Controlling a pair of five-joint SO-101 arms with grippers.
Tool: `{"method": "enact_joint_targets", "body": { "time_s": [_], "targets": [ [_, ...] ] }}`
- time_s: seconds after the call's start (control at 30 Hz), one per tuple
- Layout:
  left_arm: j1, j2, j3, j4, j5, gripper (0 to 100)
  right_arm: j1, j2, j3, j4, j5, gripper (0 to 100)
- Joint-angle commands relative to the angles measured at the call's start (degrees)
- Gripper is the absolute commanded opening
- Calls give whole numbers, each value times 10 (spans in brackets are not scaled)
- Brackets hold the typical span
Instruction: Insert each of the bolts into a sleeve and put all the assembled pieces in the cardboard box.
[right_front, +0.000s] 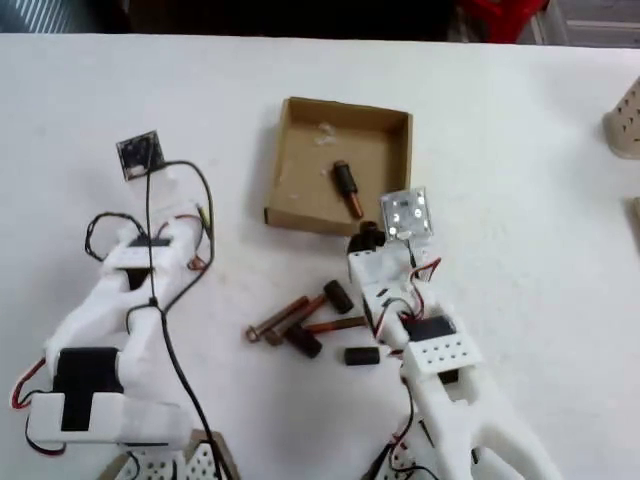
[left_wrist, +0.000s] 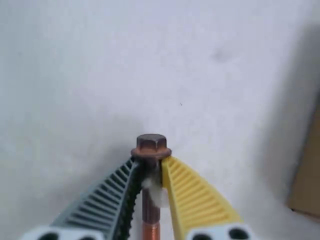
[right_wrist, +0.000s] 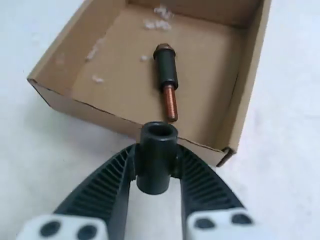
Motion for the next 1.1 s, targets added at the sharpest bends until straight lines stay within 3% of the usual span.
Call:
{"method": "enact_joint_targets", "body": {
  "time_s": [0.0, 0.23, 0.47, 0.83, 1.07],
  "targets": [
    [12, -32, -4, -18, -6, 22, -29, -14, 34, -123, -18, 17],
    [12, -32, -4, -18, -6, 22, -112, -14, 113, -298, -18, 17],
    [12, -32, -4, -18, -6, 22, -169, -13, 115, -316, -18, 16],
    [12, -32, -4, -17, -6, 22, -168, -7, 119, -364, -18, 16],
    [12, -32, -4, -17, -6, 22, -167, 156, 99, -520, -18, 16]
  ]
}}
